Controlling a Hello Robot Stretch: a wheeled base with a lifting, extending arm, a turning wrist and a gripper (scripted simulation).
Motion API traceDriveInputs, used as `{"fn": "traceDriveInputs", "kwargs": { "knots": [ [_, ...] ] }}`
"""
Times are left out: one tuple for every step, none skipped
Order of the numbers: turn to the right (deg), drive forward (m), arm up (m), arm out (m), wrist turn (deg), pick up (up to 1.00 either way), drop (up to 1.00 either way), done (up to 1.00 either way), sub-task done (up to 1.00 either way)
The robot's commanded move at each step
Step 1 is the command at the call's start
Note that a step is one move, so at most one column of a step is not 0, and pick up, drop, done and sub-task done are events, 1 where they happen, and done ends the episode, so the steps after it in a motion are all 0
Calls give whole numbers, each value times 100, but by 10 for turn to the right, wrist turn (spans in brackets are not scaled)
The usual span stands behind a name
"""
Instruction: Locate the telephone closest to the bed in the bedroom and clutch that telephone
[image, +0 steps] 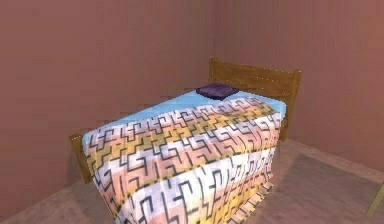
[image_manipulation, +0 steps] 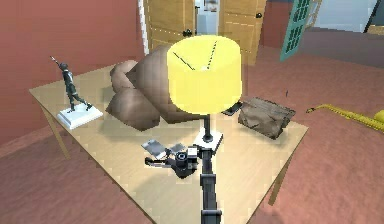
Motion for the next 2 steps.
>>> {"fn": "traceDriveInputs", "kwargs": {
  "knots": [
    [0, 0, 10, 0, 0, 0, 0, 0, 0],
    [0, 0, 0, 0, 0, 0, 0, 100, 0]
  ]
}}
